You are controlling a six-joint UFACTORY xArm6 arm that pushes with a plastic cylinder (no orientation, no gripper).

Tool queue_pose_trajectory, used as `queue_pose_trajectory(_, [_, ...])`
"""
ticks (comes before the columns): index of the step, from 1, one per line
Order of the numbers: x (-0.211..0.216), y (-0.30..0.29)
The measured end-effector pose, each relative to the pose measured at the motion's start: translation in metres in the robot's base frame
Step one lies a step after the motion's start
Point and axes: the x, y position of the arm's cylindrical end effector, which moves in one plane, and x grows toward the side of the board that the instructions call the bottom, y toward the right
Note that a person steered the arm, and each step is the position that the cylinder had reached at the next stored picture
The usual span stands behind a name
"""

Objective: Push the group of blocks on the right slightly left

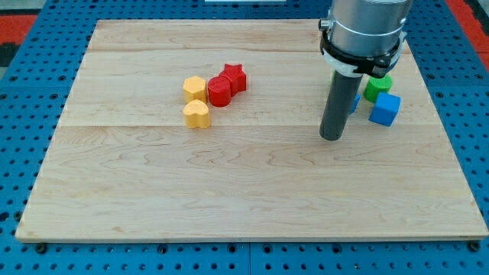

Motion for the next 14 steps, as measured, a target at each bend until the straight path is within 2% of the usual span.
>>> queue_pose_trajectory(1, [0.001,0.004])
queue_pose_trajectory(2, [0.004,-0.017])
queue_pose_trajectory(3, [0.001,-0.090])
queue_pose_trajectory(4, [0.011,-0.070])
queue_pose_trajectory(5, [0.015,0.000])
queue_pose_trajectory(8, [0.052,-0.034])
queue_pose_trajectory(10, [0.053,-0.012])
queue_pose_trajectory(11, [0.032,0.026])
queue_pose_trajectory(12, [-0.008,0.067])
queue_pose_trajectory(13, [0.000,0.127])
queue_pose_trajectory(14, [-0.041,0.113])
